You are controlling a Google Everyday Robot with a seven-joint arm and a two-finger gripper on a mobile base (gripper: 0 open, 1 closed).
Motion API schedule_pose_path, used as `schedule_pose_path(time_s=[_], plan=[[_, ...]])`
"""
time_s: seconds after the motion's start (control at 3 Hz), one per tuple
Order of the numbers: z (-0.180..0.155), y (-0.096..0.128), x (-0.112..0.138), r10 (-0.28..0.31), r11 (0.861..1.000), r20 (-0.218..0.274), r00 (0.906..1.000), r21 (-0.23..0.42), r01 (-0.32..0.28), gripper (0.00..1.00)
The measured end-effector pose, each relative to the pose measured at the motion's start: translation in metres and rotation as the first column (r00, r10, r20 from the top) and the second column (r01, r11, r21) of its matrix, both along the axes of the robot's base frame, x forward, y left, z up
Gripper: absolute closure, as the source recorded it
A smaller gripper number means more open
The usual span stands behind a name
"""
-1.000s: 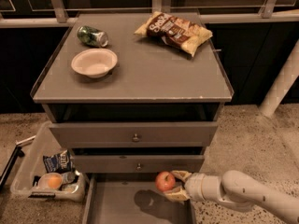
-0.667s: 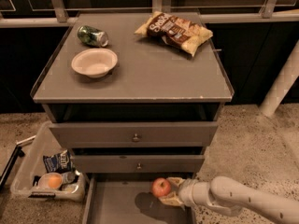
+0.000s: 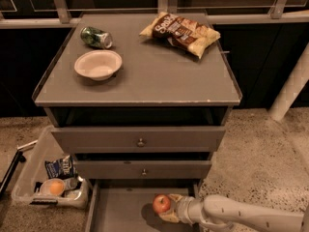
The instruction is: Place apple into bottom drawer
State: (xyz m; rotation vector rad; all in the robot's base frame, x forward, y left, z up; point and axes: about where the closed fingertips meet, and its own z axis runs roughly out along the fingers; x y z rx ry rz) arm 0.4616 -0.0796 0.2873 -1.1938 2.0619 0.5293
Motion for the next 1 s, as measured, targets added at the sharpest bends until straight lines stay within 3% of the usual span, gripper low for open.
schedule_pose_path(time_s=[0.33, 1.0], plan=[[-0.035, 0.007, 0.003, -0.011, 1.0, 0.005, 0.9999, 0.009, 0.011, 1.0], [-0.107, 0.022, 0.008, 0.035, 0.999, -0.002, 0.9994, -0.011, -0.036, 1.0]])
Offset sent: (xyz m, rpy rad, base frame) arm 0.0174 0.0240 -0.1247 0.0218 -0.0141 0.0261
